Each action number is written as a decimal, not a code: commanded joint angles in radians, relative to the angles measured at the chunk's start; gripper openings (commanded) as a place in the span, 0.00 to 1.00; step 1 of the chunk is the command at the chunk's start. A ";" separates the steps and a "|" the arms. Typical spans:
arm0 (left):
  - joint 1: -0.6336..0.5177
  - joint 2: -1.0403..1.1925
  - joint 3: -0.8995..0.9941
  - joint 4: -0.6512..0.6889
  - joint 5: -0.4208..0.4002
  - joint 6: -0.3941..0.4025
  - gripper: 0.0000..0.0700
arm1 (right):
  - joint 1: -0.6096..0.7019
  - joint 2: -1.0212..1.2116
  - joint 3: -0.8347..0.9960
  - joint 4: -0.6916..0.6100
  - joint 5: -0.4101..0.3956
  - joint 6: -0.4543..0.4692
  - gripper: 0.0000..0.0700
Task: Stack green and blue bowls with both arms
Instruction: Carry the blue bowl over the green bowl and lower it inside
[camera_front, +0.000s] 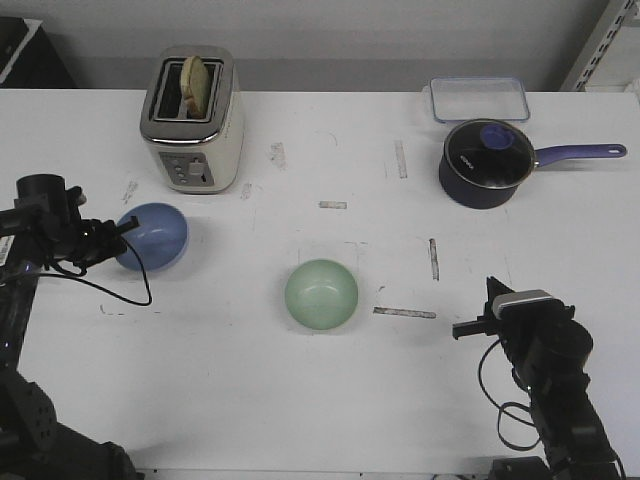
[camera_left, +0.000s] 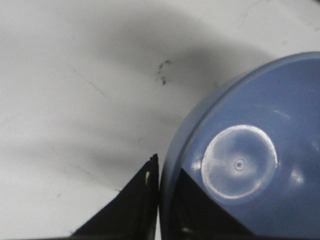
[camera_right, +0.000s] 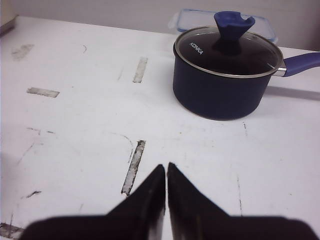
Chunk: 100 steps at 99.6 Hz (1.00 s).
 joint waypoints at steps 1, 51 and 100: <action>-0.018 -0.038 0.063 -0.014 0.011 -0.020 0.00 | 0.002 0.006 0.006 0.014 0.002 0.002 0.00; -0.577 -0.173 0.131 0.006 0.010 -0.052 0.00 | 0.002 0.006 0.006 0.013 0.002 0.002 0.00; -0.836 0.060 0.131 0.058 -0.002 -0.024 0.00 | 0.002 0.006 0.006 0.013 0.002 0.002 0.00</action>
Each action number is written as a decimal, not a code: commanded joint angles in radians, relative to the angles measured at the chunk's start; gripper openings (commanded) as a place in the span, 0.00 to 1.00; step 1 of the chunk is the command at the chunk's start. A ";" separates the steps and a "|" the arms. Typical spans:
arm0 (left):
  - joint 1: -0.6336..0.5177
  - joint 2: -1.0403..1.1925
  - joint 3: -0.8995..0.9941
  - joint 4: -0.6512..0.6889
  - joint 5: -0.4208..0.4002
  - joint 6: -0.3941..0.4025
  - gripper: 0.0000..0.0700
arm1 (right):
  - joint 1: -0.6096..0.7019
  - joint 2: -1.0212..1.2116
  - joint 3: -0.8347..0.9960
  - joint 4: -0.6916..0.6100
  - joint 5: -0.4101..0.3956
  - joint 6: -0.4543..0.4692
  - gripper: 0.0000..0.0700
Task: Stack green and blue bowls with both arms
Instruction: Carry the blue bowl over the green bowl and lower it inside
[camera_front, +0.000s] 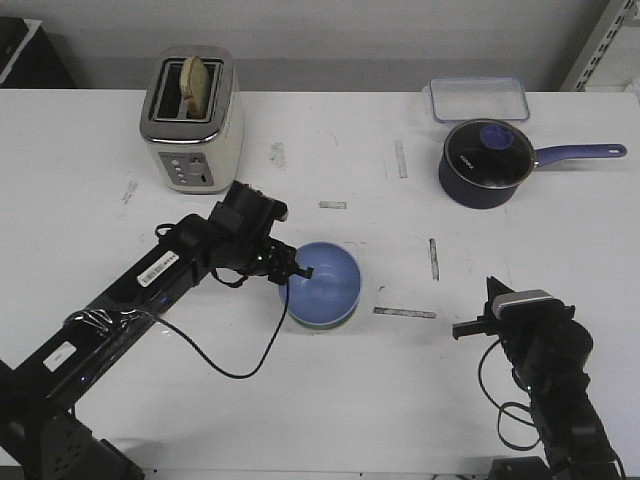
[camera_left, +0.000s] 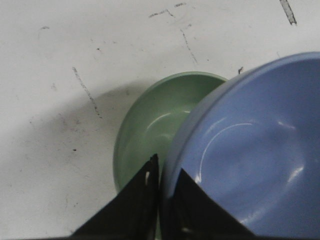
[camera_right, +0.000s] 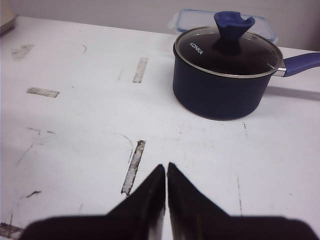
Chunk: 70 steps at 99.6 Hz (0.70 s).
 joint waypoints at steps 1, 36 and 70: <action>-0.010 0.027 0.016 0.006 0.000 0.008 0.00 | 0.002 0.006 0.006 0.013 0.002 0.002 0.00; -0.016 0.070 0.016 0.001 -0.055 0.008 0.01 | 0.002 0.006 0.006 0.013 0.002 0.002 0.00; -0.019 0.069 0.018 0.047 -0.054 0.000 0.70 | 0.002 0.005 0.006 0.013 0.002 0.003 0.00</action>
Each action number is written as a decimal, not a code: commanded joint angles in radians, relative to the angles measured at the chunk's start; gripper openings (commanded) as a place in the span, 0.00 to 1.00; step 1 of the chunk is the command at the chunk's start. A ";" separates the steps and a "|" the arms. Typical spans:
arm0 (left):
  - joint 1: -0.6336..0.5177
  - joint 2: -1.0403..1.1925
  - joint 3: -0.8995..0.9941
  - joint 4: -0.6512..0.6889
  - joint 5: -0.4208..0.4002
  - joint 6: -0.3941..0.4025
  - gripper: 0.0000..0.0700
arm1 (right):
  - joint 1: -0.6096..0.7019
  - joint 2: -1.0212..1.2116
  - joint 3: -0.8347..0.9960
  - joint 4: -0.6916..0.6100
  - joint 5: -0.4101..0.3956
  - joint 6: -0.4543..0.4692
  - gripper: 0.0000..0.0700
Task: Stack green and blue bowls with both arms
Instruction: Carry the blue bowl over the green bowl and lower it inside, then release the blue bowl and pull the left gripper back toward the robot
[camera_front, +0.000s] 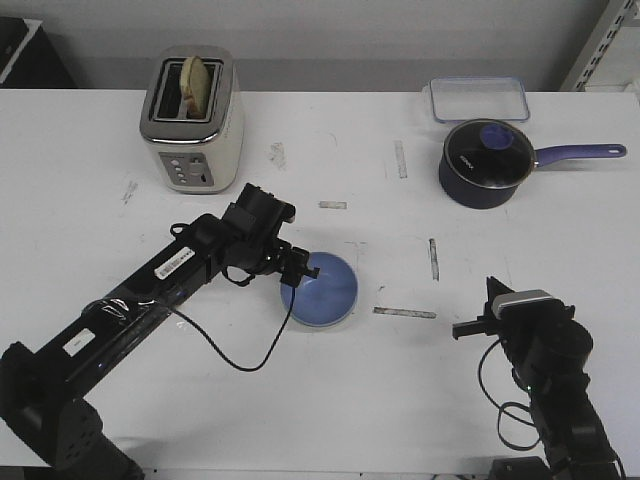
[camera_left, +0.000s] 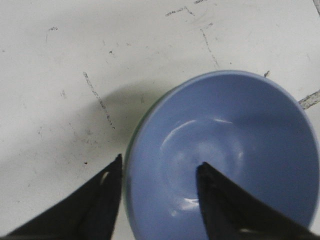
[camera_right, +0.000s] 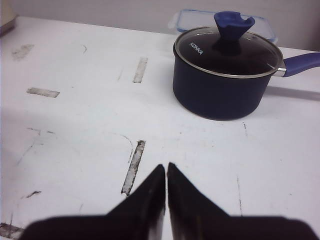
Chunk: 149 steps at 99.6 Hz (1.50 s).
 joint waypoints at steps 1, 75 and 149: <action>-0.010 0.016 0.018 0.008 -0.001 0.002 0.72 | 0.002 0.005 0.006 0.013 0.002 0.003 0.00; 0.144 -0.163 0.206 -0.107 -0.069 0.090 0.00 | 0.002 0.005 0.006 0.013 0.002 0.003 0.00; 0.548 -0.896 -0.629 0.425 -0.206 0.130 0.00 | 0.001 0.004 0.006 -0.013 0.003 0.032 0.00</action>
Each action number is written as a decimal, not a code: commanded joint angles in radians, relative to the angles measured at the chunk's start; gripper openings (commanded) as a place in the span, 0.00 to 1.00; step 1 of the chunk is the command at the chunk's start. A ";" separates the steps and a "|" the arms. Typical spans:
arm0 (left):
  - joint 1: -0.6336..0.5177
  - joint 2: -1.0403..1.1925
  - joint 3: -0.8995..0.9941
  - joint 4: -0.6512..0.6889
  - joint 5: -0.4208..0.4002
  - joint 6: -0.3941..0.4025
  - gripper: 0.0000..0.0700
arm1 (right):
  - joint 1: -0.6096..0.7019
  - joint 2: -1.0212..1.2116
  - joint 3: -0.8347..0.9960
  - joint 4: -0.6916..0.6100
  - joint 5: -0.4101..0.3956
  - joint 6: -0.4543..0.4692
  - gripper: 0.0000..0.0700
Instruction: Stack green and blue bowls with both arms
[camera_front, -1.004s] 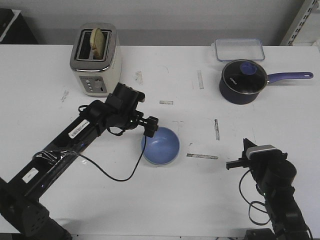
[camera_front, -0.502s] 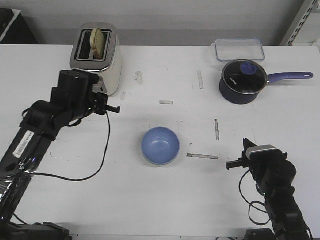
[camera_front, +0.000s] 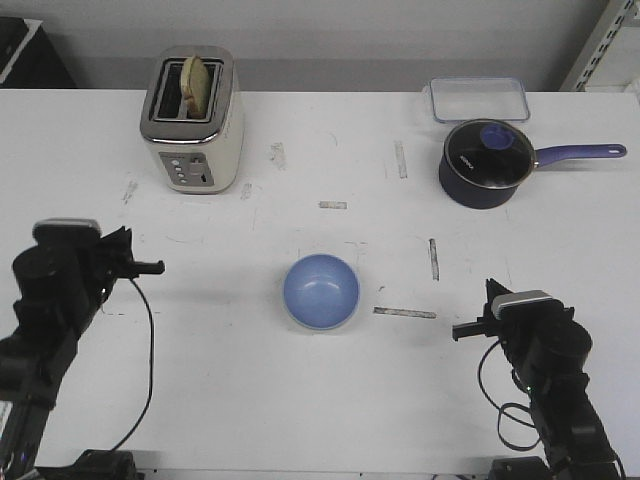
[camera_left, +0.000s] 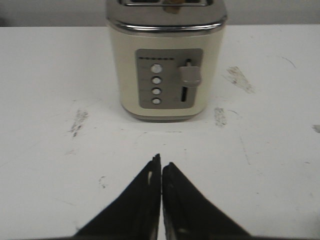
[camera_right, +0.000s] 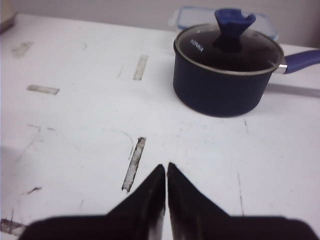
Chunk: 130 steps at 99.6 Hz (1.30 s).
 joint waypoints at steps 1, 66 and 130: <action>0.014 -0.084 -0.091 0.066 0.000 -0.018 0.00 | 0.001 0.003 0.006 0.005 0.003 0.028 0.00; 0.088 -0.551 -0.468 0.103 -0.003 -0.018 0.00 | 0.001 -0.423 -0.009 -0.220 0.115 0.072 0.00; 0.088 -0.587 -0.468 0.113 -0.003 -0.018 0.00 | 0.001 -0.545 -0.009 -0.116 0.127 0.071 0.00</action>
